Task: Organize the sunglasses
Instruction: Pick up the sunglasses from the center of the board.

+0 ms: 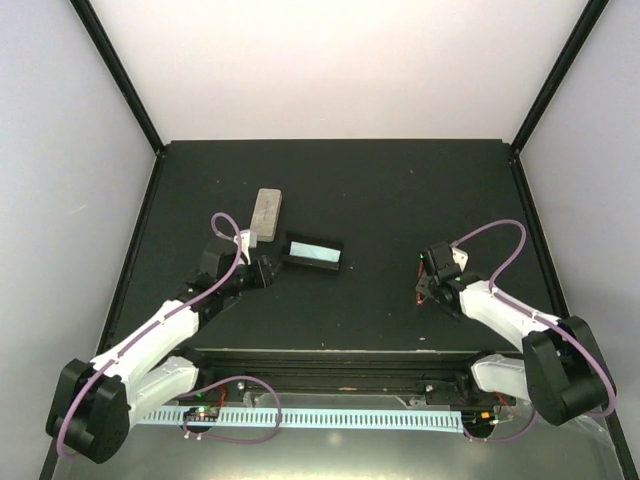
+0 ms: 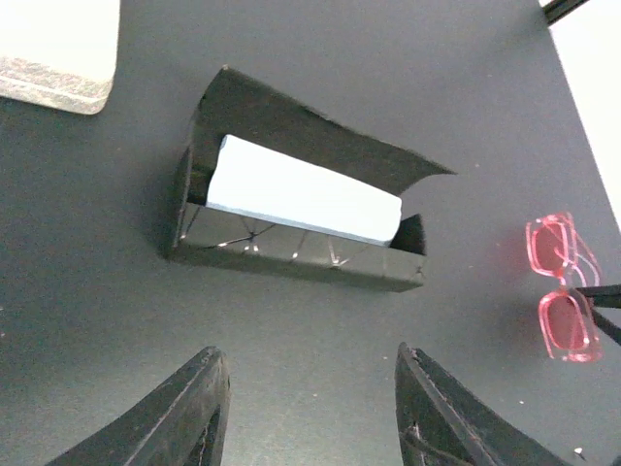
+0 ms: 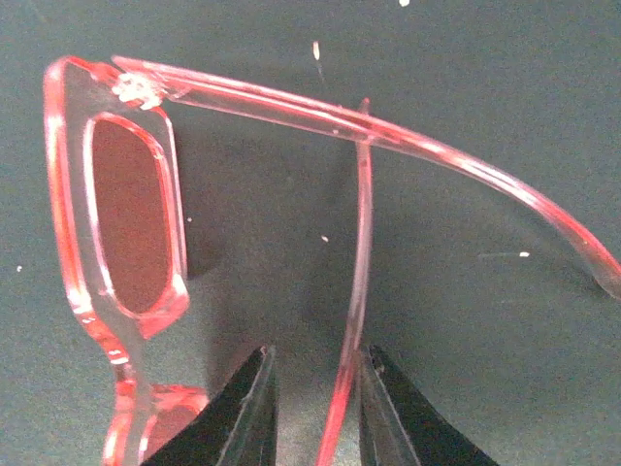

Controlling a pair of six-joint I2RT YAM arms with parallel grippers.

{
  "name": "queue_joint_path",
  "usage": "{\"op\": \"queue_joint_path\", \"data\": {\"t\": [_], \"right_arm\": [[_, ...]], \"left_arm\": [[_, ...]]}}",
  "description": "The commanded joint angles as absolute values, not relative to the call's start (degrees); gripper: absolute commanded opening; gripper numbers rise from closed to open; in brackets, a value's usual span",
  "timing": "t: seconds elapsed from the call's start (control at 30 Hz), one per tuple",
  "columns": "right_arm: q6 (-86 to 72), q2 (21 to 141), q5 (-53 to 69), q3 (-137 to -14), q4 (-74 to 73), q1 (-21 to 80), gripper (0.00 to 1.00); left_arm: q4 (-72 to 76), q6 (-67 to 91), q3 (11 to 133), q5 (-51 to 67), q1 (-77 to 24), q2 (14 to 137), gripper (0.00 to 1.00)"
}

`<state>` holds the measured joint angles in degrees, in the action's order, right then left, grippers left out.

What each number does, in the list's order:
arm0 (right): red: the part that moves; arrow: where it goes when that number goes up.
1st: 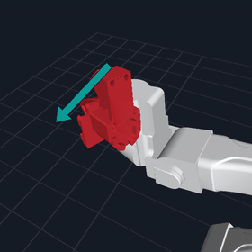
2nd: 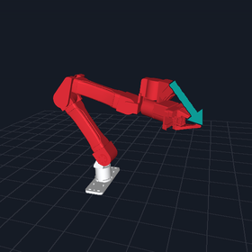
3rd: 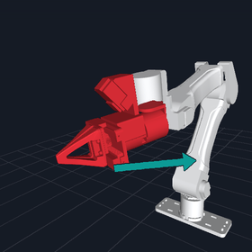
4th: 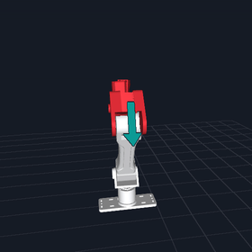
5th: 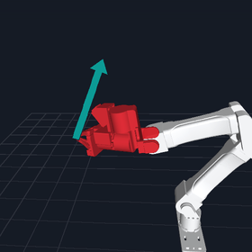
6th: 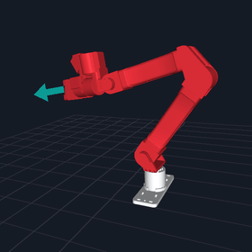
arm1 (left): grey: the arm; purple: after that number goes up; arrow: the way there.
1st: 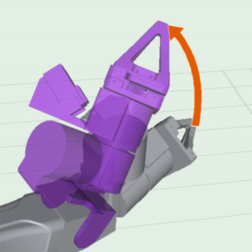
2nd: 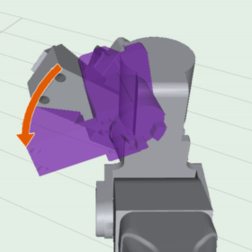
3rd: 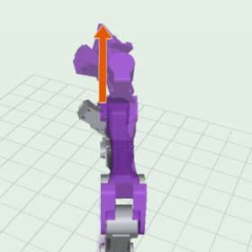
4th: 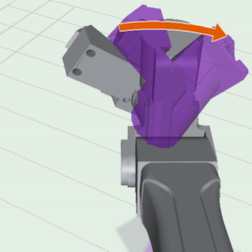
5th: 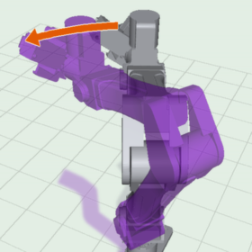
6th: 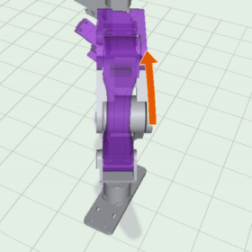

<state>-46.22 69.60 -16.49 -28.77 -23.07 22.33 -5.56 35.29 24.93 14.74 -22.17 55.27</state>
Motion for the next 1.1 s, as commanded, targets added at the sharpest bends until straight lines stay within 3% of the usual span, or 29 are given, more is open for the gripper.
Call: {"op": "queue_joint_path", "data": {"t": [0.0, 0.23, 0.43, 0.6, 0.77, 1.07], "right_arm": [[-47.0, 70.2, -13.6, -27.6, -20.3, 21.6, 0.24], [-45.1, 69.9, -10.7, -27.5, -19.1, 21.5, 0.02], [-37.6, 63.9, 2.5, -28.6, -14.8, 21.5, 0.01], [-35.0, 60.7, 21.0, -31.3, -10.0, 21.6, 0.01], [-42.6, 60.8, 41.9, -31.6, 5.5, 22.6, 0.01], [-54.1, 65.5, 46.9, -38.0, 21.0, 34.5, 0.01]], "left_arm": [[-5.5, 35.9, 24.9, 16.6, -22.5, 52.4, 0.47], [-6.3, 36.3, 24.9, 17.7, -22.5, 49.7, 0.48], [-5.5, 38.1, 24.4, 19.3, -22.5, 43.2, 0.48], [0.2, 40.0, 23.2, 25.1, -22.5, 37.6, 0.54], [11.5, 44.1, 21.0, 33.4, -22.6, 35.7, 0.63], [27.0, 49.1, 20.5, 38.7, -25.5, 37.2, 0.7]]}}
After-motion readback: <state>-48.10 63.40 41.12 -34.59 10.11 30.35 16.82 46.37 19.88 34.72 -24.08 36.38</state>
